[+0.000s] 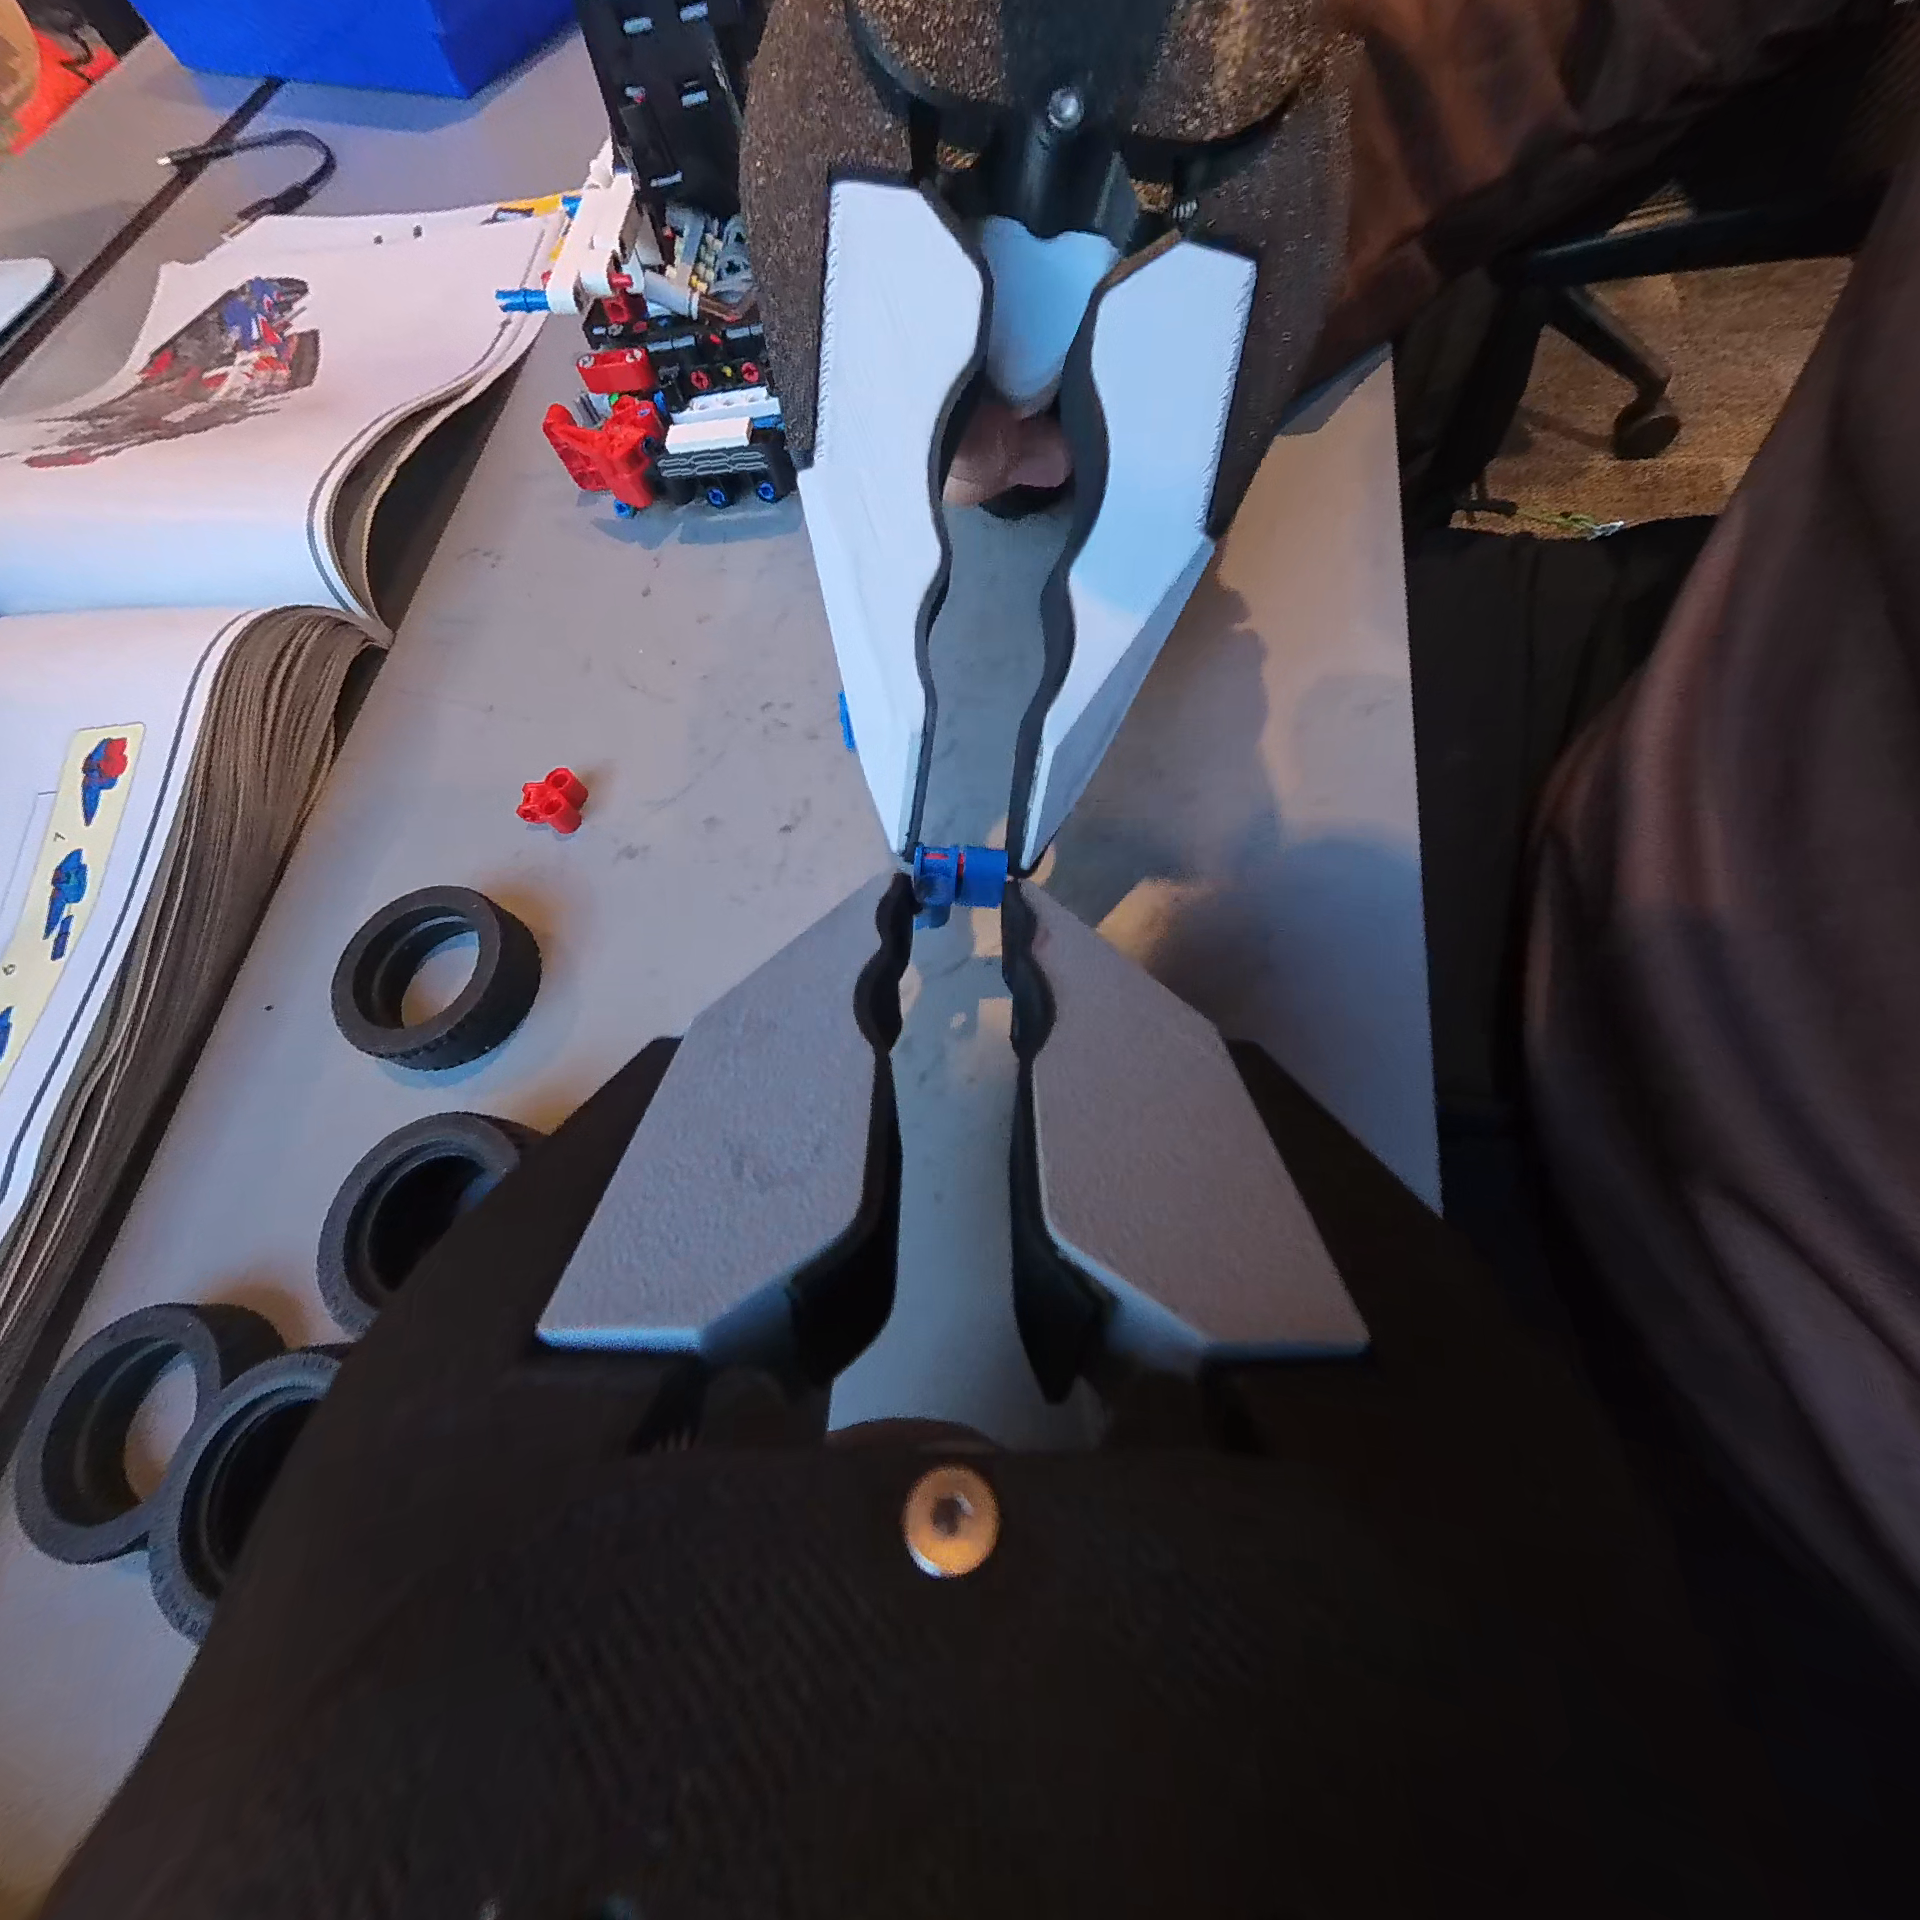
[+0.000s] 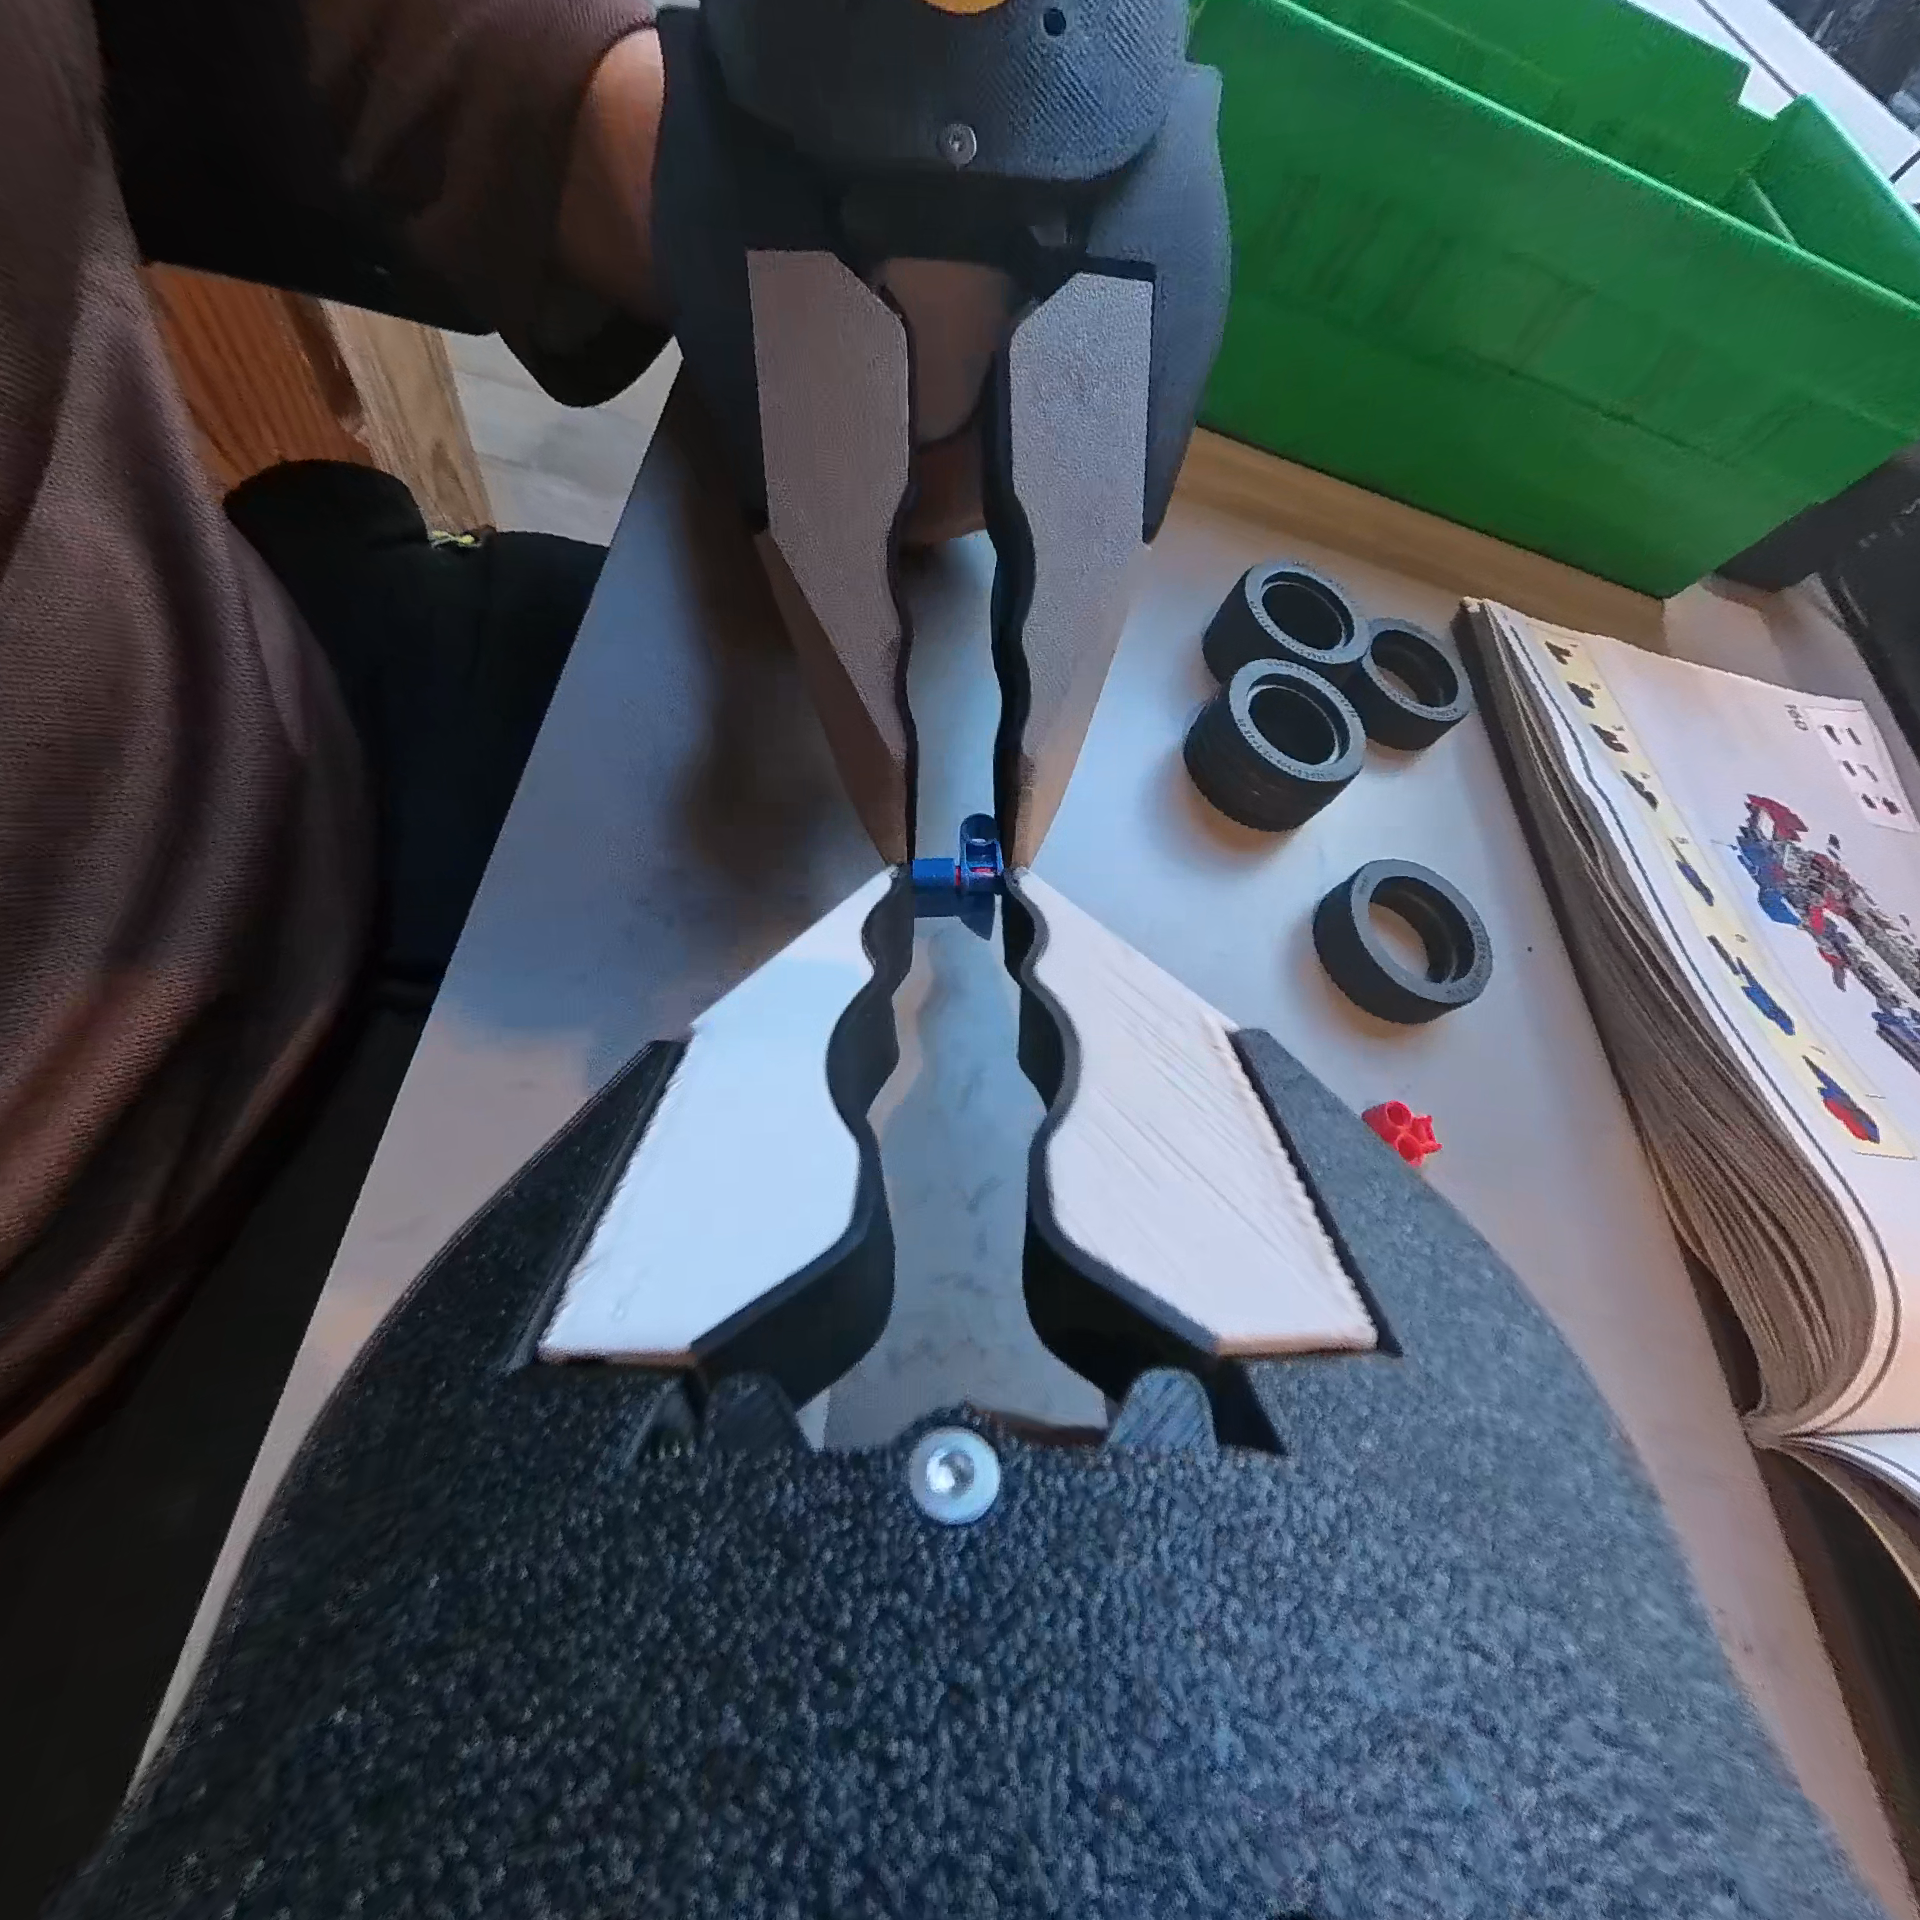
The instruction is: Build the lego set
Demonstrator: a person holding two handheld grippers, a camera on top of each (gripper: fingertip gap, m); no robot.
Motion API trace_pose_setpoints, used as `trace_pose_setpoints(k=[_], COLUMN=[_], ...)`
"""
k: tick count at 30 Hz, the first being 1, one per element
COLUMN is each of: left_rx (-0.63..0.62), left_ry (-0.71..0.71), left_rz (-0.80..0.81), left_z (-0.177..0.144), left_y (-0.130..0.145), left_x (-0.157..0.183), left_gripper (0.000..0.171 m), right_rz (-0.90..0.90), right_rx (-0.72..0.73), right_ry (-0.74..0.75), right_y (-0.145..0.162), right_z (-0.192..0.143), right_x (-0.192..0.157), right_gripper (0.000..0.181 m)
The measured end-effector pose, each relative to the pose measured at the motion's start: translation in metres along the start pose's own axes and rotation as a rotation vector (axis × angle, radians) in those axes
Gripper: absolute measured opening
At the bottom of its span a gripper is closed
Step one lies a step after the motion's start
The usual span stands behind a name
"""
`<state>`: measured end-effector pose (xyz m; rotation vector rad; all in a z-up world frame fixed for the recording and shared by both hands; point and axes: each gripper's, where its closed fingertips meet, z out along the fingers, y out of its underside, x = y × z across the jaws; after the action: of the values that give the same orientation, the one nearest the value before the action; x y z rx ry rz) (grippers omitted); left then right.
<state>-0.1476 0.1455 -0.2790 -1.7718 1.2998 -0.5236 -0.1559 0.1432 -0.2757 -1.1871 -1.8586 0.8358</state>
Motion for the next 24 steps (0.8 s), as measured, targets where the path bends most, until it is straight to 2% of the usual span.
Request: trace_pose_setpoints(k=[10,14,18,21,24], left_rx=[-0.030,0.030,0.021,-0.014,-0.004], left_ry=[0.006,-0.028,-0.044,-0.118,-0.243], left_rz=[-0.045,-0.071,-0.075,0.020,0.198], left_z=[0.001,-0.001,-0.001,0.000,-0.002], left_y=[0.003,-0.004,-0.002,0.002,-0.001], left_x=[0.000,-0.007,-0.009,-0.011,-0.013], left_gripper=[0.012,0.013,0.014,0.013,0.007], right_rz=[-0.023,-0.016,-0.247,-0.424,-0.408], right_rx=[-0.017,0.035,0.026,-0.006,-0.034], right_ry=[0.011,0.033,0.178,0.280,0.301], right_y=[0.002,-0.003,-0.004,-0.002,0.001], right_z=[0.002,-0.002,-0.003,0.000,0.001], right_x=[0.000,0.008,0.011,0.011,0.016], right_gripper=[0.014,0.015,0.016,0.016,0.022])
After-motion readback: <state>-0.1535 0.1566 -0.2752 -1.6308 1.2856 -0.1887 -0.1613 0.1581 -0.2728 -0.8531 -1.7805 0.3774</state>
